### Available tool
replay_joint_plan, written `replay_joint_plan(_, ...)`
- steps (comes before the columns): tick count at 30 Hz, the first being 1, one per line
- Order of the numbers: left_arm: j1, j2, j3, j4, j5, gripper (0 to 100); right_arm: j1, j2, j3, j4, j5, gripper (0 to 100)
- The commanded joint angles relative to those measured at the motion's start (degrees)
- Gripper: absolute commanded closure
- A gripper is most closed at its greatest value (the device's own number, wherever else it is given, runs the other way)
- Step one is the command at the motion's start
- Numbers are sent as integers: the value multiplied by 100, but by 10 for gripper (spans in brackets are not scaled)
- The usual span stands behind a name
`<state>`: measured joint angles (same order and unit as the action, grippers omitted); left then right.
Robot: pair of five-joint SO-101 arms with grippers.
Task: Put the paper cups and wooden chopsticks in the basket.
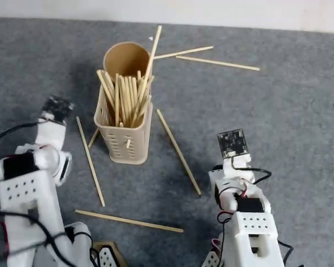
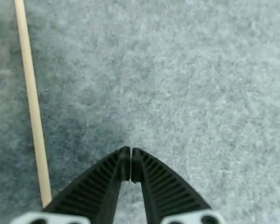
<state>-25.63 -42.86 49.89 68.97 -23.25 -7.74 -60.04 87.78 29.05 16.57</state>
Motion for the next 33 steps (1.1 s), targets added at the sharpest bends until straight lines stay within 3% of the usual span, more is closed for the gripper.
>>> replay_joint_plan(1,66,866,31,-888,1275,740,66,-92,-13,-92,88,973)
replay_joint_plan(7,514,2431,13,-1881,2760,744,66,-101,-13,-92,97,973)
replay_joint_plan(10,734,2967,13,-2136,3165,744,66,-101,-13,-92,105,973)
replay_joint_plan(16,752,3486,-127,-2488,3297,764,66,-101,-4,-92,105,973)
replay_joint_plan(22,743,3503,-312,-2532,3262,999,66,-101,-4,-92,105,973)
replay_joint_plan(27,673,3451,-892,-2505,3262,994,66,-101,-4,-92,105,973)
replay_joint_plan(33,602,3442,-3037,-2277,3270,994,66,-101,-4,-92,105,973)
